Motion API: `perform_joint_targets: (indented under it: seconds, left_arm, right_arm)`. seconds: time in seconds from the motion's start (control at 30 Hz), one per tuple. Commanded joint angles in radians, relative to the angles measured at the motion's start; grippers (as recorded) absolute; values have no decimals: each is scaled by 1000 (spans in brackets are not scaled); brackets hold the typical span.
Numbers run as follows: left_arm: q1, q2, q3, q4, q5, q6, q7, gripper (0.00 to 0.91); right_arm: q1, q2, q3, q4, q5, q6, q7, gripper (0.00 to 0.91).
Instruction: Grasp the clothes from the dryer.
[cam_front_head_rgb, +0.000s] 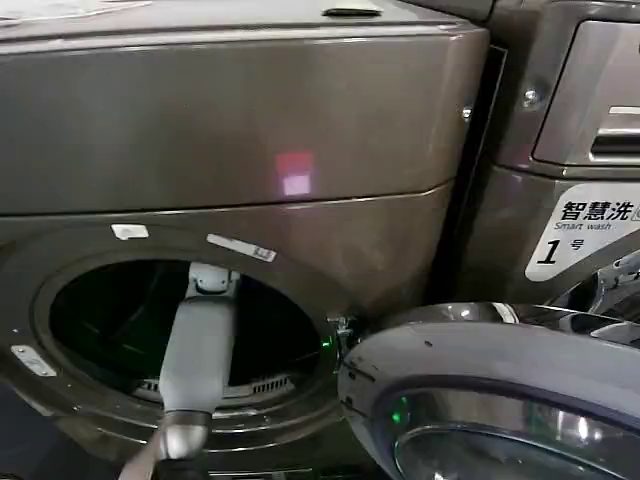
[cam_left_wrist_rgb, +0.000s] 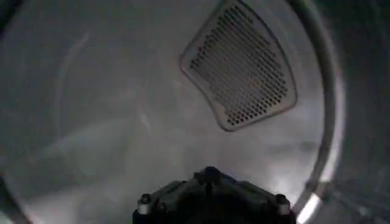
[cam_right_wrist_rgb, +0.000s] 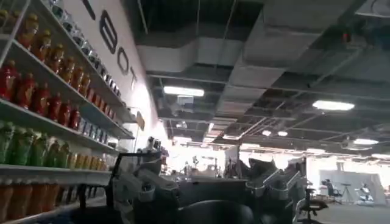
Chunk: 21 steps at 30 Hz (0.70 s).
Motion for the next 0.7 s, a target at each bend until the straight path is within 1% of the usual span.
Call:
perform_joint_targets:
  seconds: [0.03, 0.17, 0.33, 0.7]
  left_arm:
    - [11, -8, -4, -56, -101, 31, -120, 0]
    - [11, -7, -7, -49, -101, 31, -120, 0]
    - [15, -2, -4, -51, -101, 30, -113, 0]
    - [17, 5, 3, -55, -90, 28, -102, 0]
  right_arm:
    - [-3, -2, 2, -1, -5, -3, 16, 907]
    - [1, 1, 13, 21, -9, -59, 15, 907]
    - [3, -2, 16, 20, -8, -64, 25, 907]
    - [0, 0, 24, 36, -5, -79, 23, 907]
